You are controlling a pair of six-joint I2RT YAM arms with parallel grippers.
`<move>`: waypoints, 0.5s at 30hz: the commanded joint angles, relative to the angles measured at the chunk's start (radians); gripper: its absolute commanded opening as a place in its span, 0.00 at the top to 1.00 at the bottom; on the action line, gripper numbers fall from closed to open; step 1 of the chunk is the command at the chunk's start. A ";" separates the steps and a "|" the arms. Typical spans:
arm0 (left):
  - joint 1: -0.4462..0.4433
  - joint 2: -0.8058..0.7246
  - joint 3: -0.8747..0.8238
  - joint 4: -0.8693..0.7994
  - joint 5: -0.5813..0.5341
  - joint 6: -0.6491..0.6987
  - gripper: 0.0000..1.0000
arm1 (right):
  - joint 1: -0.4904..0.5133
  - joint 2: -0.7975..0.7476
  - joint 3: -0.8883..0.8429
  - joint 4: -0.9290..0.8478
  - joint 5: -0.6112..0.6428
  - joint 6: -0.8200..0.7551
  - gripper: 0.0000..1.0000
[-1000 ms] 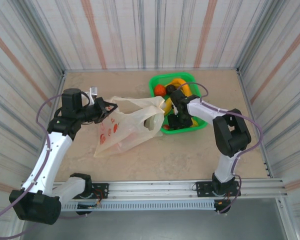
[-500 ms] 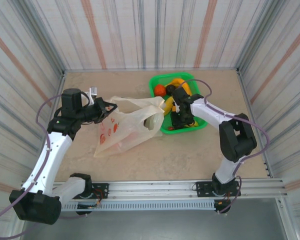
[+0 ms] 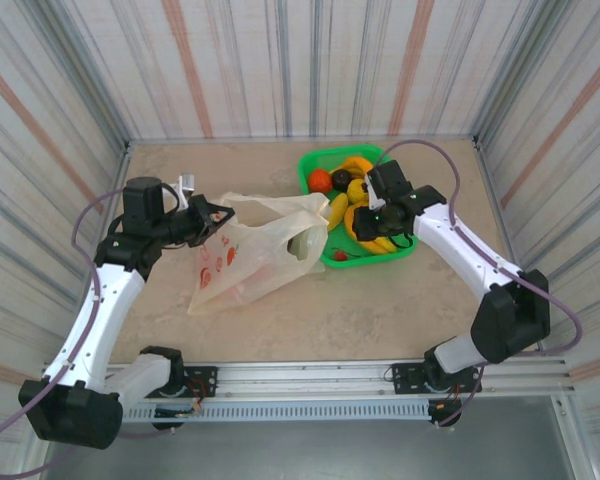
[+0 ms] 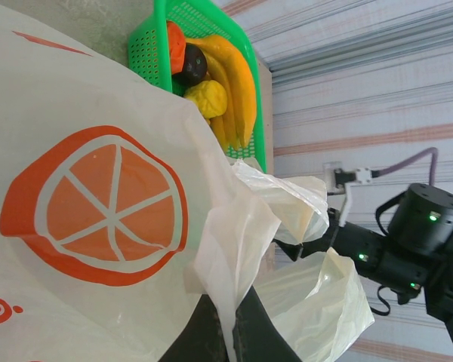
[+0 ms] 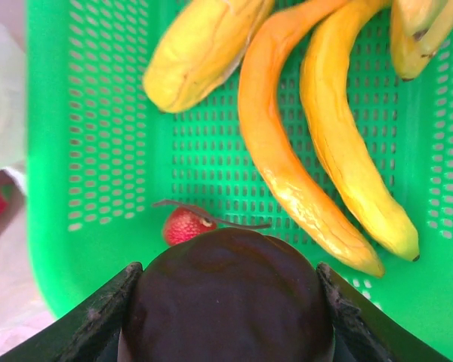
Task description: Place the fake fruits into the plastic bag and tie a complex knot
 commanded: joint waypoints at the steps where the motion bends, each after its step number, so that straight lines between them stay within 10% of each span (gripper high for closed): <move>1: 0.007 -0.013 0.004 0.002 0.004 0.019 1.00 | -0.004 -0.071 -0.016 -0.002 -0.096 0.023 0.54; 15: 0.008 -0.015 0.000 0.006 0.017 0.018 1.00 | 0.141 -0.088 -0.094 0.293 -0.322 0.198 0.54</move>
